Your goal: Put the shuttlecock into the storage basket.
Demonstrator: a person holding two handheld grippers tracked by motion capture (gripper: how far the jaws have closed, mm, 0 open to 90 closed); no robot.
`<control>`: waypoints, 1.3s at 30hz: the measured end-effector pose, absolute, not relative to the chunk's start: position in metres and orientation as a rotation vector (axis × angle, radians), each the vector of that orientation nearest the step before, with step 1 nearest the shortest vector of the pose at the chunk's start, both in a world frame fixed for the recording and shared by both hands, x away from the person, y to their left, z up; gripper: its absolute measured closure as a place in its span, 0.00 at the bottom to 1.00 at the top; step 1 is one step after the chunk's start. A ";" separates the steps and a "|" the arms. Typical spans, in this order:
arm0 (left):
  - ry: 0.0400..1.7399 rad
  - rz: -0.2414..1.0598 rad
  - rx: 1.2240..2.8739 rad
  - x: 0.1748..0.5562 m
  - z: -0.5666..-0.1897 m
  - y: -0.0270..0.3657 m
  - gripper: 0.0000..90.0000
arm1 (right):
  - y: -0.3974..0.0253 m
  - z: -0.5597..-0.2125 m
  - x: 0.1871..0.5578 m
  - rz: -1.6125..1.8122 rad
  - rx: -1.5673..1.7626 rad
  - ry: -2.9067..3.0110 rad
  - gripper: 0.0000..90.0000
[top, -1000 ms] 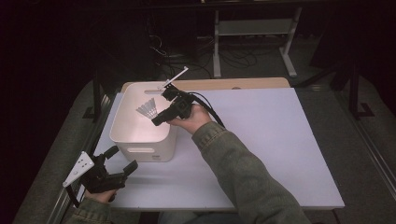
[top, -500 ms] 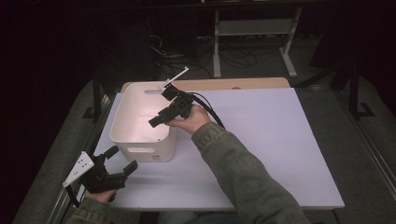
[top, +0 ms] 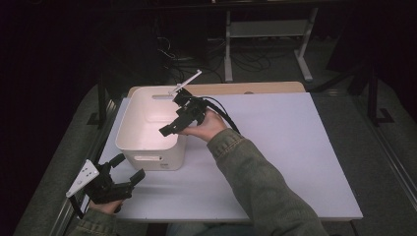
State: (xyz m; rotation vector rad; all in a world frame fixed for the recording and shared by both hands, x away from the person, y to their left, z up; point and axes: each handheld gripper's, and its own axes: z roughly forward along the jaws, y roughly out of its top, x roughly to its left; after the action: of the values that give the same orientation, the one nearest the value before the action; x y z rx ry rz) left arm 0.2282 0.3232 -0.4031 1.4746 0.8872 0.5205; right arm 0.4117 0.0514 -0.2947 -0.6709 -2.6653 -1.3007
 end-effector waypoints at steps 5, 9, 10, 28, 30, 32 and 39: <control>0.876 0.520 1.485 0.228 -0.403 0.322 0.00 | 0.039 -0.291 0.411 -1.342 -0.706 -2.661 0.00; 0.879 0.524 1.484 0.229 -0.403 0.323 0.00 | 0.032 -0.290 0.412 -1.357 -0.717 -2.657 0.00; 0.880 0.524 1.485 0.229 -0.403 0.323 0.00 | 0.029 -0.290 0.413 -1.357 -0.728 -2.653 0.00; 0.878 0.521 1.470 0.229 -0.404 0.322 0.00 | -0.005 -0.293 0.410 -1.391 -0.807 -2.637 0.00; 0.880 0.522 1.471 0.229 -0.404 0.322 0.00 | -0.007 -0.293 0.410 -1.390 -0.806 -2.644 0.00; 0.879 0.522 1.473 0.229 -0.404 0.322 0.00 | -0.010 -0.293 0.410 -1.390 -0.795 -2.665 0.00; 0.878 0.524 1.474 0.229 -0.404 0.323 0.00 | -0.018 -0.293 0.409 -1.418 -0.815 -2.632 0.00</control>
State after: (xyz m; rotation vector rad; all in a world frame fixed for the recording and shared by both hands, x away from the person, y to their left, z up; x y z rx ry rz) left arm 0.2294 0.3227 -0.4036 1.4740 0.8783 0.5243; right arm 0.4088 -0.0178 -0.2933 -0.8147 -2.6324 -1.4180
